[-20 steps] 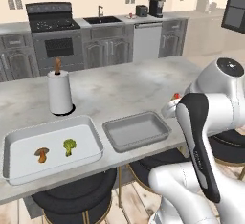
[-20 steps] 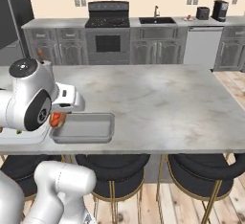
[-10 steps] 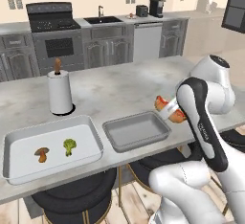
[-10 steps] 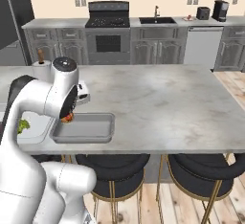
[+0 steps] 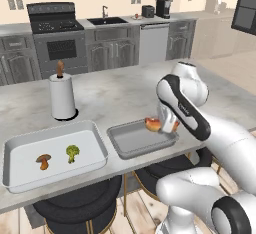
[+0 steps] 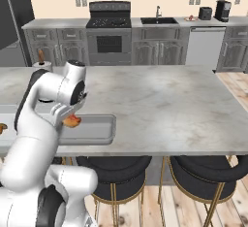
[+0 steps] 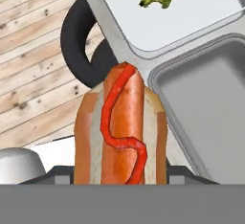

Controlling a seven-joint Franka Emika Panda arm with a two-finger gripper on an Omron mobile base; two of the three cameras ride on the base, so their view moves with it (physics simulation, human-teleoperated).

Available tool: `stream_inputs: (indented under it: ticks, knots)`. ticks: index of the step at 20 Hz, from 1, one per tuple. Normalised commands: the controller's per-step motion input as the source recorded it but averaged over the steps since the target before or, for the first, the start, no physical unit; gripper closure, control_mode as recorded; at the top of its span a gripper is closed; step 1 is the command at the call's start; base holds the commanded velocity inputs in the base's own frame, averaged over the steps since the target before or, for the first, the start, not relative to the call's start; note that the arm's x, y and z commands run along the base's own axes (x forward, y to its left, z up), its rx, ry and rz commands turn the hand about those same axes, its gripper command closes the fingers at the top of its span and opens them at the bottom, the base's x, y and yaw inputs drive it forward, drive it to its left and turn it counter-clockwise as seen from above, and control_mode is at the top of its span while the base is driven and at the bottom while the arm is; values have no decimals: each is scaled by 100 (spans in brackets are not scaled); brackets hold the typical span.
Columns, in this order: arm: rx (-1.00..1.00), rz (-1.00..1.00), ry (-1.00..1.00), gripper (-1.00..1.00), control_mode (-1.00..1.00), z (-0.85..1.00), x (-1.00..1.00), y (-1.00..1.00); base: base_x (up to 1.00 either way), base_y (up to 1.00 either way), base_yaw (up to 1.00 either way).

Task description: Place the cold items (broccoli and mushroom) from the fridge in one tupperware on the dining counter. Place the warm items (hot dog and kebab skewer) in the stove area in another tupperware.

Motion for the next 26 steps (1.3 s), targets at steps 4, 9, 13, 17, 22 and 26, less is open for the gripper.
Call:
stream_inputs:
  ticks: [4, 9, 13, 17, 22, 26]
  knots:
    - [-23, 29, 12, 100, -100, -53, 35, 20, 0, 0, 0]
    - [-22, 20, 1, 100, -100, -30, 22, 16, 0, 0, 0]
    - [-13, 10, -1, 100, -100, -30, 61, 8, 0, 0, 0]
    - [-10, 11, -1, 100, -100, -41, 66, 0, 0, 0, 0]
    - [-4, 6, 0, 100, -100, -48, 60, 0, 0, 0, 0]
    - [-1, 3, -2, 100, -100, -53, 47, 0, 0, 0, 0]
